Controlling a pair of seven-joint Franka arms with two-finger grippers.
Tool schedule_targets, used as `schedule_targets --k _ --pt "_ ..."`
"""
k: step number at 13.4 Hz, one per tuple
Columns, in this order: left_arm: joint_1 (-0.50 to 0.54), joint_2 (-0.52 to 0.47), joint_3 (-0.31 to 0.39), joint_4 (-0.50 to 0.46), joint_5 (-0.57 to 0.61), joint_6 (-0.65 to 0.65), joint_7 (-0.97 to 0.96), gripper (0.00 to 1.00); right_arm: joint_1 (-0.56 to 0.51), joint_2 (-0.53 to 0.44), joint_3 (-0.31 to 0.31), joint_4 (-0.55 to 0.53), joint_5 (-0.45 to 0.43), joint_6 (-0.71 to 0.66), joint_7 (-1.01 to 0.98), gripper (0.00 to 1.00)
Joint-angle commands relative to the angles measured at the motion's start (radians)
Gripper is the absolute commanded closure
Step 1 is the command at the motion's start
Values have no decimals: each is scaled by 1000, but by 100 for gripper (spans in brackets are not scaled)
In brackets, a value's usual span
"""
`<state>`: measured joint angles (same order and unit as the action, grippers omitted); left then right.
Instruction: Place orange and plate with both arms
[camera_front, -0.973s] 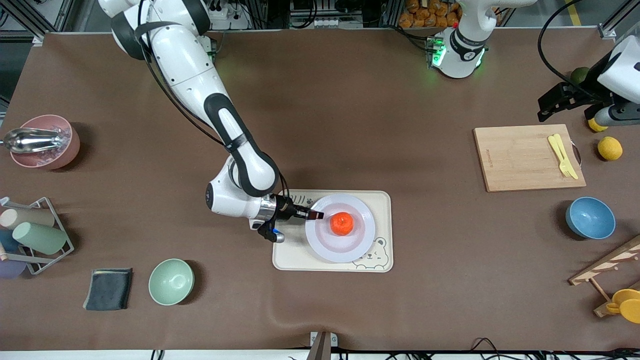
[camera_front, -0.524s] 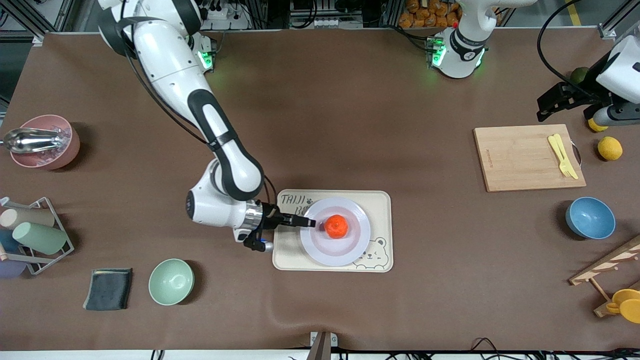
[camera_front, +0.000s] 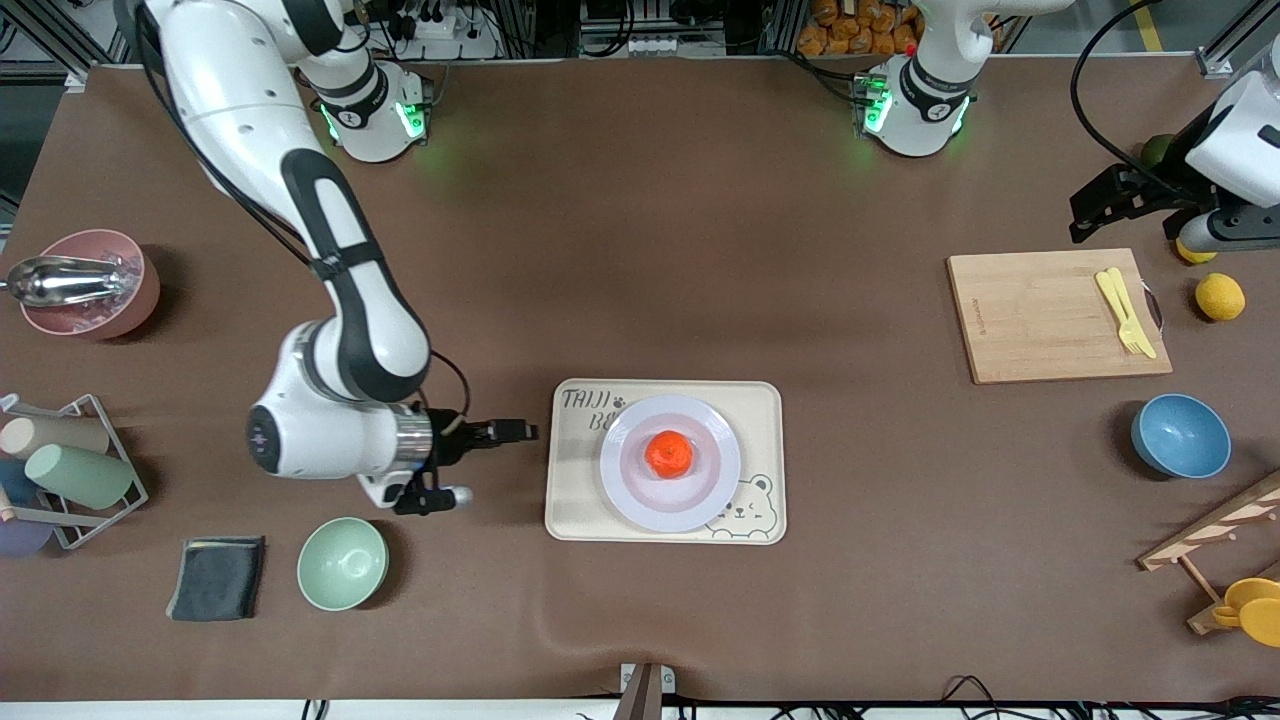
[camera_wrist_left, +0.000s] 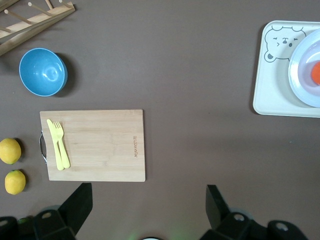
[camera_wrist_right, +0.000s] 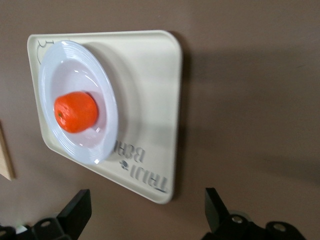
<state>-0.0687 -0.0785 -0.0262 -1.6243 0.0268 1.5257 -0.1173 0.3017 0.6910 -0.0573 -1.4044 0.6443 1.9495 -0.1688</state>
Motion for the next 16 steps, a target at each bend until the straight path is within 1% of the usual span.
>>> schedule_targets --k 1,2,4,5,6,7,9,10,11,12,13,16 --pt "7 -10 -3 4 -19 -16 1 0 -58 -210 16 -175 -160 -20 -79 0" --pt "7 -10 -3 4 -19 -18 1 0 -85 -272 16 -203 -237 -44 -90 0" --pt "9 -10 -1 4 -19 -18 1 0 -133 -370 16 -206 -384 -134 -84 0" --pt "9 -10 -1 4 -19 -18 1 0 -148 -423 16 -206 -453 -156 -81 0" --pt "9 -10 -1 4 -19 -18 1 0 -177 -476 16 -205 -504 -185 -80 0" --pt "9 -10 -3 4 -19 -18 1 0 -205 -523 16 -203 -534 -214 -81 0" --pt "9 -12 -1 4 -19 -18 2 0 -260 -594 16 -205 -564 -263 -78 0" --pt "9 -12 -3 4 -19 -18 1 0 -271 -620 4 -203 -566 -289 -75 0" --pt "9 -14 -3 4 -19 -18 1 0 -260 -645 -40 -203 -565 -313 -46 0" --pt "9 -15 -1 4 -19 -18 1 0 -257 -654 -65 -197 -565 -354 -5 0" --pt "10 -18 -1 4 -19 -18 1 0 -259 -663 -72 -183 -565 -398 50 0" --pt "10 -18 0 4 -19 -18 2 0 -254 -720 -70 -173 -575 -470 256 0"
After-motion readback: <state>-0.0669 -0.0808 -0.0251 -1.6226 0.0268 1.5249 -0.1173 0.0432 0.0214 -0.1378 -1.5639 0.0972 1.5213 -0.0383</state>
